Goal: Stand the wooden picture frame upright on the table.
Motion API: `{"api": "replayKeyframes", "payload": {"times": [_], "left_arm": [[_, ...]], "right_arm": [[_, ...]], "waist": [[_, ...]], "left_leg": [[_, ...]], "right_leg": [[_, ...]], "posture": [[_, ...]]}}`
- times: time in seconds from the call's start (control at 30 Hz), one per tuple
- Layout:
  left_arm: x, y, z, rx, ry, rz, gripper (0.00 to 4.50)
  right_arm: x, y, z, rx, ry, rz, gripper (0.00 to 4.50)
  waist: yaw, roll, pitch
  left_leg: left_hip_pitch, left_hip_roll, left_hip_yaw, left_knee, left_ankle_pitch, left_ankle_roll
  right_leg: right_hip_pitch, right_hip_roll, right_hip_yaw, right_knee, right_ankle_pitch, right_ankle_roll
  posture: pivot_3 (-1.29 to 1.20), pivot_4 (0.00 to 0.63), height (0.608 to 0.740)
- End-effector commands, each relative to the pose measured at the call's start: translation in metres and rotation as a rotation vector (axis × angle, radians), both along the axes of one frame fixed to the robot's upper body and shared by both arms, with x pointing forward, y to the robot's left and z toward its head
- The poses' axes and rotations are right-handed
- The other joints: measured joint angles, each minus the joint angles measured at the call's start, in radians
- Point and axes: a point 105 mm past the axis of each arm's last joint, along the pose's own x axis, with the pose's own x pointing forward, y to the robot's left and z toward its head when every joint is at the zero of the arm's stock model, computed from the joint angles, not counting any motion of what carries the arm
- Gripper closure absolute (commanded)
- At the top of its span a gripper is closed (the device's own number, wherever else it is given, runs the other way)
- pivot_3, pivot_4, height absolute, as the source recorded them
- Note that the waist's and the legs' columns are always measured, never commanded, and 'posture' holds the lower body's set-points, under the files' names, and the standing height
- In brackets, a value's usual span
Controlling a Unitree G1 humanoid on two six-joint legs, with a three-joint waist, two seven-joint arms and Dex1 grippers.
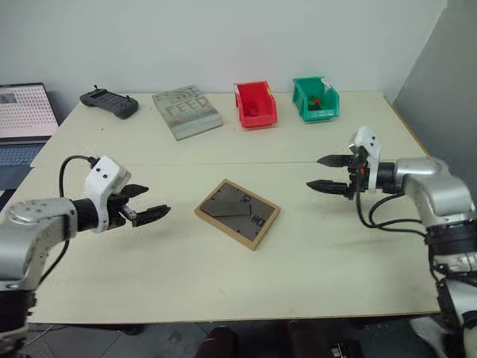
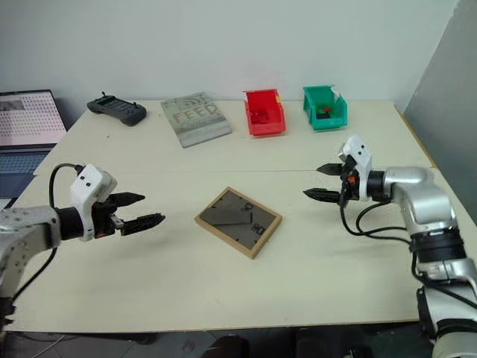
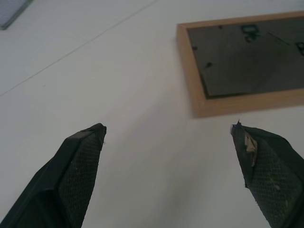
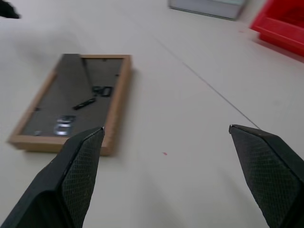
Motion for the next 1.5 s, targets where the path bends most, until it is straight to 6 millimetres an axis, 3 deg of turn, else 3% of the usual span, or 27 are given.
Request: {"api": "replayKeyframes", "payload": {"times": [0.03, 0.33, 0.57, 0.6, 0.73, 0.9, 1.03, 1.1, 1.23, 1.5], "left_arm": [[0.005, -0.005, 0.011, 0.038, -0.044, -0.055, 0.00], [0.008, -0.004, 0.015, 0.048, -0.069, -0.052, 0.00], [0.013, -0.002, 0.008, 0.061, -0.081, -0.061, 0.00], [0.014, -0.002, 0.006, 0.052, -0.092, -0.057, 0.18], [0.014, -0.016, -0.016, 0.038, -0.072, -0.087, 1.00], [0.019, -0.036, -0.064, 0.068, -0.058, -0.042, 2.08], [0.020, -0.060, -0.086, 0.008, -0.042, -0.026, 2.97], [0.022, -0.066, -0.088, -0.005, -0.047, -0.017, 3.44], [0.034, -0.077, -0.086, -0.021, -0.069, -0.019, 4.35], [0.040, -0.109, -0.084, -0.027, -0.071, -0.126, 4.46]], "right_arm": [[-0.001, -0.003, -0.004, -0.043, 0.021, 0.064, 0.03], [0.021, 0.000, 0.004, -0.030, -0.043, 0.016, 0.03], [0.030, 0.007, -0.009, -0.078, -0.077, 0.009, 0.03], [0.035, 0.010, -0.013, -0.083, -0.088, -0.008, 0.01], [0.050, 0.022, -0.036, -0.129, -0.144, -0.067, 0.79], [0.056, 0.051, -0.071, -0.151, -0.195, -0.103, 2.04], [0.047, 0.069, -0.087, -0.134, -0.196, -0.070, 3.00], [0.042, 0.075, -0.090, -0.125, -0.195, -0.046, 3.51], [0.012, 0.091, -0.096, -0.111, -0.158, 0.089, 4.48], [-0.035, 0.104, -0.095, -0.095, -0.074, 0.259, 4.50]], "waist": [[0.000, 0.000, 0.000], [-0.001, -0.001, 0.003], [0.001, -0.001, 0.003], [0.001, -0.001, 0.003], [-0.002, -0.001, 0.003], [-0.001, -0.001, 0.003], [0.002, -0.001, 0.003], [0.004, -0.001, 0.003], [0.005, -0.001, 0.003], [0.004, -0.001, 0.002]], "left_leg": [[0.000, 0.000, 0.000, 0.000, 0.000, 0.000], [-0.003, 0.000, 0.001, 0.000, 0.002, -0.005], [-0.004, 0.000, 0.001, 0.001, 0.002, -0.005], [-0.004, 0.000, 0.001, 0.001, 0.002, -0.005], [-0.004, 0.000, 0.002, 0.001, 0.003, -0.005], [-0.004, 0.000, 0.003, 0.003, 0.003, -0.005], [-0.006, -0.001, 0.003, 0.004, 0.003, -0.005], [-0.006, -0.001, 0.003, 0.005, 0.003, -0.005], [-0.005, -0.001, 0.002, 0.005, 0.003, -0.005], [-0.005, -0.001, 0.002, 0.005, 0.003, -0.005]], "right_leg": [[0.000, 0.000, 0.000, 0.000, 0.000, 0.000], [-0.005, 0.000, 0.002, 0.001, 0.000, 0.000], [-0.005, -0.001, 0.002, 0.001, 0.000, 0.000], [-0.005, 0.000, 0.002, 0.001, 0.000, 0.000], [-0.006, 0.000, 0.002, 0.002, 0.000, 0.000], [-0.007, 0.000, 0.005, 0.003, 0.001, 0.000], [-0.007, 0.000, 0.005, 0.003, 0.001, 0.001], [-0.007, 0.000, 0.005, 0.003, 0.002, 0.001], [-0.006, 0.000, 0.005, 0.003, 0.002, 0.001], [-0.006, 0.000, 0.004, 0.003, 0.002, 0.001]], "posture": [[0.00, 0.150, 0.740], [0.00, 0.150, 0.740], [0.00, 0.150, 0.740], [0.00, 0.150, 0.740], [0.00, 0.150, 0.740], [0.00, 0.150, 0.740], [0.00, 0.150, 0.740], [0.00, 0.150, 0.740], [0.00, 0.150, 0.740], [0.00, 0.150, 0.740]]}}
